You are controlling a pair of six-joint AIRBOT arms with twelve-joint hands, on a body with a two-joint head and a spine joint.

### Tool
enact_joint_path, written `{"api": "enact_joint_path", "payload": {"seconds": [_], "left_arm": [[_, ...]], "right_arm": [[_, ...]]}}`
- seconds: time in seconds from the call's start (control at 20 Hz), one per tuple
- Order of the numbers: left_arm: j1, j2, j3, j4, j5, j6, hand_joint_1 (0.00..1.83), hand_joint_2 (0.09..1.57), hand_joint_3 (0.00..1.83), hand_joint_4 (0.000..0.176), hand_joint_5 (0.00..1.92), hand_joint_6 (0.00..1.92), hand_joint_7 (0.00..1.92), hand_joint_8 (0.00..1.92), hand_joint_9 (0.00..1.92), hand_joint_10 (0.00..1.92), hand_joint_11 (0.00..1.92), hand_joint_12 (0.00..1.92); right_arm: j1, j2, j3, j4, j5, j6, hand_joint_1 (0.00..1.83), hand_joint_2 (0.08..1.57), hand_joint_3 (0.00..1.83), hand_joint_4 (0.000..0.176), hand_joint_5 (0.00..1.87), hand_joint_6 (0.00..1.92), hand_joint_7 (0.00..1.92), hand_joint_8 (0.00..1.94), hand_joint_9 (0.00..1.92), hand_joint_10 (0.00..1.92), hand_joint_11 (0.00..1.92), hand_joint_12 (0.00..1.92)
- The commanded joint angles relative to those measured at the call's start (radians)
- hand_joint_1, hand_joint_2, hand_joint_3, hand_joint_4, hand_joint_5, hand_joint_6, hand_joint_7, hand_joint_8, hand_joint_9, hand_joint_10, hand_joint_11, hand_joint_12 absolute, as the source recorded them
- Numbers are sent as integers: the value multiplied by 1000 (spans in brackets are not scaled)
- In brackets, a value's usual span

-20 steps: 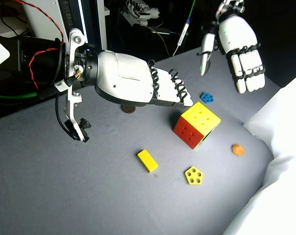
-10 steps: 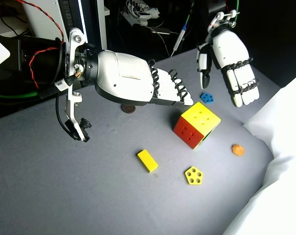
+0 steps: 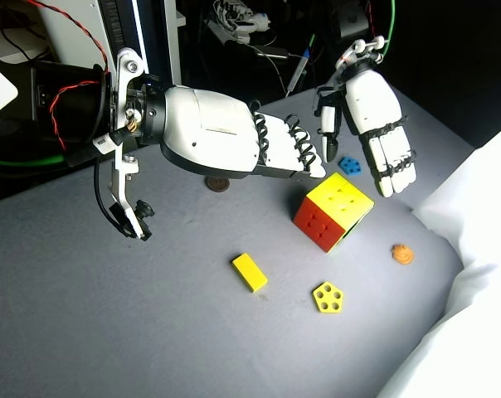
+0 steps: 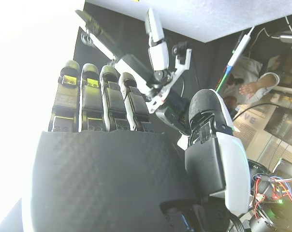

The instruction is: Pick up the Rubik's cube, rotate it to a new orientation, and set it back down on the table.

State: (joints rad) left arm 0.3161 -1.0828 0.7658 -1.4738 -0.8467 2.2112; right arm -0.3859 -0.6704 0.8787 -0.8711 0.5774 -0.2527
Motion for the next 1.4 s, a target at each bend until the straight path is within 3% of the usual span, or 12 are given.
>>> {"api": "enact_joint_path", "payload": {"seconds": [0.0, 0.25, 0.6, 1.35], "left_arm": [[-11, -2, 6, 63, -39, 3, 1043, 1151, 13, 0, 0, 0, 0, 0, 0, 0, 0, 0], [-17, -23, 33, 38, -39, 3, 1073, 1125, 0, 0, 0, 0, 0, 0, 0, 0, 1, 0], [-19, -51, 67, 36, -18, -4, 1013, 1211, 29, 0, 0, 0, 0, 0, 0, 0, 30, 17], [13, -86, 85, 32, 11, -23, 941, 1175, 0, 0, 0, 0, 0, 0, 0, 0, 0, 0]], "right_arm": [[8, 6, -3, 49, 83, 0, 0, 1281, 0, 0, 10, 4, 21, 7, 27, 10, 0, 0], [8, 6, -3, 49, 83, 0, 0, 1250, 0, 0, 97, 40, 87, 29, 48, 18, 0, 0], [8, 6, -3, 48, 83, -1, 0, 1273, 0, 0, 65, 22, 86, 17, 29, 7, 1, 1], [7, 6, -3, 48, 84, -1, 2, 1281, 1, 0, 92, 23, 98, 5, 47, 8, 0, 0]]}}
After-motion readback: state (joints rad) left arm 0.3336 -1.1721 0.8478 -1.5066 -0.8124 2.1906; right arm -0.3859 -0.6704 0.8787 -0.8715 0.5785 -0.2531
